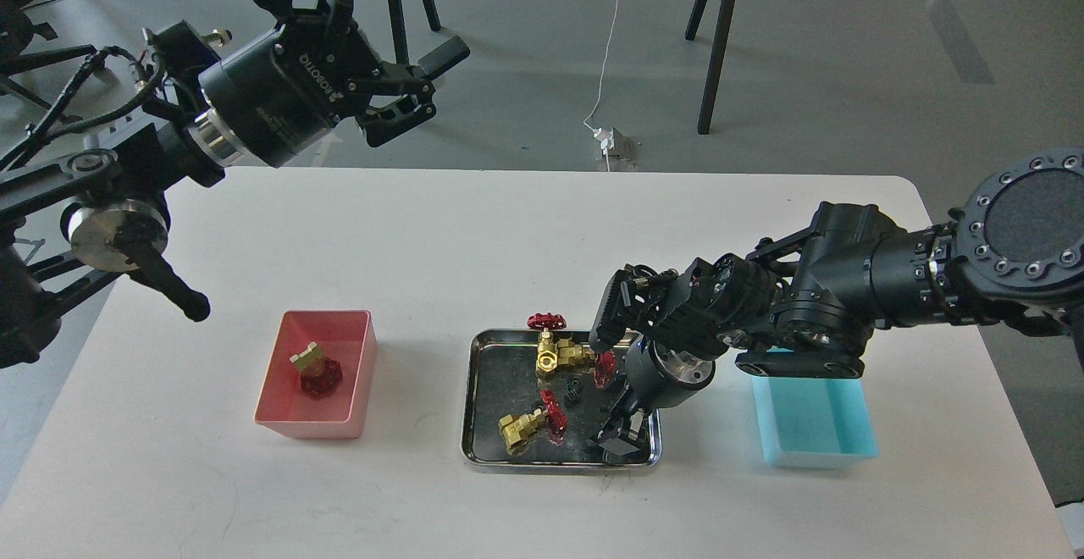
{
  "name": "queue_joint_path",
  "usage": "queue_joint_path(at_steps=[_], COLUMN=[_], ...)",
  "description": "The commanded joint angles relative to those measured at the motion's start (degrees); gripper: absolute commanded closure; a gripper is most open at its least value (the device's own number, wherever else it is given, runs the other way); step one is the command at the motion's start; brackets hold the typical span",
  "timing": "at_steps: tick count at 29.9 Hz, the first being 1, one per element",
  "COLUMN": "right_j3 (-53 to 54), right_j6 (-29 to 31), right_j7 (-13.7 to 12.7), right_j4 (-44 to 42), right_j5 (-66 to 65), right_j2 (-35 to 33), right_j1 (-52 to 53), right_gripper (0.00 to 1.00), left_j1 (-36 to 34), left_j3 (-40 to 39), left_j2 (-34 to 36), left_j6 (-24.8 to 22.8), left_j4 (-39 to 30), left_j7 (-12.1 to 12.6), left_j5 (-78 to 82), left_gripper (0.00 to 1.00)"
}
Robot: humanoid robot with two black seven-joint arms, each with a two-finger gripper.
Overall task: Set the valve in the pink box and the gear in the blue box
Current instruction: 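Grasp a small dark gear on the tray with the right gripper, then carry the gear to the blue box and release it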
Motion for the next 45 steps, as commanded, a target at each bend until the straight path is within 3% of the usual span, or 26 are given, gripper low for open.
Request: queue_joint_path(at_steps=[1,22,31,45], right_j3=[-0.1,-0.8,-0.8,-0.1], right_j6=[-0.2,-0.4,-0.4,-0.3], right_j7=[-0.5,-0.9,-0.9,-0.6], right_j4=[-1.1,-2.1,-2.2,-0.9], right_j5=[-0.1,0.2,0.3,1.2], right_j2=[0.1,0.1,0.1,0.1], right_j1=[-0.4,-3.1,-3.7,-1.6], right_gripper=[0.38,0.47,0.70,0.79], left_j1=[0.5,2.2,2.6,3.0], left_j3=[0.0,-0.1,-0.1,-0.1], left_j2=[-0.7,-2.5,-2.6,-3.5], left_j6=[0.0,0.1,0.1,0.1], left_j4=[0.0,0.5,0.6,0.6], left_j7=[0.0,0.0,0.0,0.0], left_j5=[0.0,0.2,0.2,0.2], left_gripper=[0.01,0.01,0.01,0.01])
